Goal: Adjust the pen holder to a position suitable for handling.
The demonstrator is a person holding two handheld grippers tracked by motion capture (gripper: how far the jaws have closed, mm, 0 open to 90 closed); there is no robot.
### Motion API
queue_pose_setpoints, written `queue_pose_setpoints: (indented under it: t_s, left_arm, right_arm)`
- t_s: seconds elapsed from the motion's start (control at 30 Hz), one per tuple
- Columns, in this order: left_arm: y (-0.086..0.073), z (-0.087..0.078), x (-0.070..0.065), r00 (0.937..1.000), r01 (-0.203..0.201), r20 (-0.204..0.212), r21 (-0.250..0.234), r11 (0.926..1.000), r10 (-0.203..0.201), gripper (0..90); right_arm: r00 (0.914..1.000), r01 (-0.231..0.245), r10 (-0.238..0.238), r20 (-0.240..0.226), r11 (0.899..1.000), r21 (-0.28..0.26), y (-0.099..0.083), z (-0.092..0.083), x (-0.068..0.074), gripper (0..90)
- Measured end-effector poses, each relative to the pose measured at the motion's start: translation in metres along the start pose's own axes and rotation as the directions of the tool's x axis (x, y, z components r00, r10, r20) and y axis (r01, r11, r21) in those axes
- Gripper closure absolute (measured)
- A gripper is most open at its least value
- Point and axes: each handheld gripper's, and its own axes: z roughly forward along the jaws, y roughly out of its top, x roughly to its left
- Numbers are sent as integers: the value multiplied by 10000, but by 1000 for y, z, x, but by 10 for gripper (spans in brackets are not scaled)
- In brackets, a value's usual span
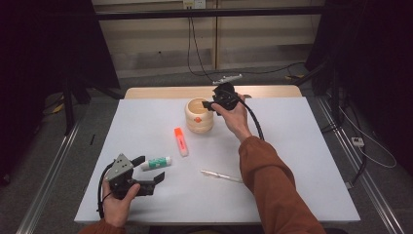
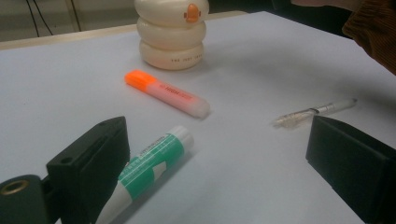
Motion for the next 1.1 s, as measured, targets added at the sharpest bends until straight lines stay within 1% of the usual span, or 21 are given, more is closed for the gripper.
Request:
queue_pose_setpoints:
  t_s: [0.07,0.13,0.33,0.37,0.43,0.47,0.53,0.63,0.8,0.83,0.9,1.0,1.03,1.07,1.1]
  left_arm:
    - [0,0,-1,10000,-4,21,-17,10000,4,59]
    - [0,0,-1,10000,-63,64,-5,10000,63,59]
    - [0,-1,-1,9999,-93,114,3,10000,93,59]
    - [0,-1,-1,9999,-98,106,0,10000,98,59]
    - [0,0,-1,9999,-82,101,28,10000,82,59]
    - [0,0,-2,9999,-100,106,33,9999,99,59]
    - [0,0,-2,9998,-149,123,57,9999,148,59]
    - [0,1,-2,9998,-129,146,91,9999,128,59]
    - [0,0,-2,9998,-112,151,84,9999,110,59]
    - [0,0,-2,9998,-112,155,87,9999,111,59]
    - [0,0,-1,9997,-128,193,109,9999,125,60]
    - [0,0,-2,9995,-179,260,150,9997,175,63]
    - [0,1,-3,9996,-128,259,125,9998,125,63]
    - [0,1,-3,9995,-159,271,151,9998,155,63]
    - [0,1,-2,9994,-188,283,165,9997,183,63]
  right_arm:
    - [10000,23,-24,74,9999,119,1,5,0,496]
    - [10000,21,-22,22,9997,232,1,11,0,526]
    - [9993,49,-68,378,9987,498,-1,20,0,566]
    - [9992,-71,52,384,9987,497,-2,21,-2,571]
    - [9994,-129,111,331,9985,534,-3,23,-3,578]
    - [9994,-238,225,250,9984,514,-3,24,-4,587]
    - [9995,-249,239,207,9985,483,-4,26,-5,592]
    - [9993,-270,255,259,9978,605,-5,30,-5,614]
    - [9986,-444,428,304,9975,544,-5,33,-6,671]
    - [9988,-384,369,307,9979,513,-5,33,-6,682]
    - [9980,-520,498,397,9971,551,-4,33,-6,707]
    - [9979,-465,437,477,9971,604,-3,32,-5,751]
    - [9982,-448,422,428,9972,602,-3,32,-4,753]
    - [9982,-427,400,437,9971,622,-3,32,-4,754]
    - [9976,-442,406,557,9969,651,-3,31,-3,755]
